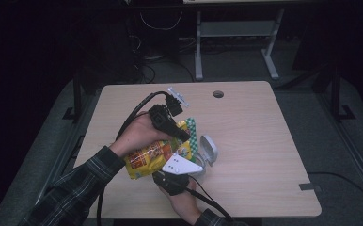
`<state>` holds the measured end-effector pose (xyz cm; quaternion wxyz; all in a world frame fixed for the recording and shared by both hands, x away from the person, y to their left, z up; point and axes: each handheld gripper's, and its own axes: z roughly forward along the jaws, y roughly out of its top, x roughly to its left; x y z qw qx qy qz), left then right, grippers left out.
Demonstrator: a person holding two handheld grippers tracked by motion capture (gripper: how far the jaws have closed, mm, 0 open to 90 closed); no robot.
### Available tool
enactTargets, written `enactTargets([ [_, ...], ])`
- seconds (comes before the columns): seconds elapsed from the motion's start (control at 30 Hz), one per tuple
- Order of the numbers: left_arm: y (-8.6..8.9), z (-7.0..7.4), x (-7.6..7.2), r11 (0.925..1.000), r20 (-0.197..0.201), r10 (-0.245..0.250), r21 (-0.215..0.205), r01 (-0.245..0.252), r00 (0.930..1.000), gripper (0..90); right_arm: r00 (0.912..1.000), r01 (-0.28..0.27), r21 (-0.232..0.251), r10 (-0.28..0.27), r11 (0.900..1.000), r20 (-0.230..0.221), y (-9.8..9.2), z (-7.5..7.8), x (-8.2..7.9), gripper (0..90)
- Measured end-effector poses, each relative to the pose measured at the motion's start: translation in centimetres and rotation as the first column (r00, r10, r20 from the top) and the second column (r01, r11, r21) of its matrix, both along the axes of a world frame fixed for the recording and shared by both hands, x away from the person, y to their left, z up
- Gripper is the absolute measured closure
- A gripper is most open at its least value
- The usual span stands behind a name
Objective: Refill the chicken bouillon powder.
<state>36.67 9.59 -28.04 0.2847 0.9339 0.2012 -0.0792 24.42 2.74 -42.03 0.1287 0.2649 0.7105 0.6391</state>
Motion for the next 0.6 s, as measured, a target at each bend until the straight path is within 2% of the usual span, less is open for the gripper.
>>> enactTargets([
  [0.13, 0.0, -0.06, 0.06, 0.9999, -0.001, -0.003, 0.01, 0.003, 1.0, 89.7, 1.0, -0.004, 0.004, 0.004, 1.0, -0.004, 0.02, -0.03, 0.01, 89.9],
  [0.47, 0.42, -0.14, -0.05, 1.0, 0.003, 0.005, -0.006, -0.005, 1.0, 89.8, 0.9999, -0.009, -0.007, 0.009, 1.0, 0.006, 0.14, -0.09, 0.03, 89.9],
  [0.6, 0.73, -0.21, 0.09, 1.0, 0.002, 0.007, 0.003, -0.007, 1.0, 89.8, 0.9999, -0.017, -0.005, 0.017, 1.0, 0.001, 0.41, -0.17, 0.11, 89.9],
])
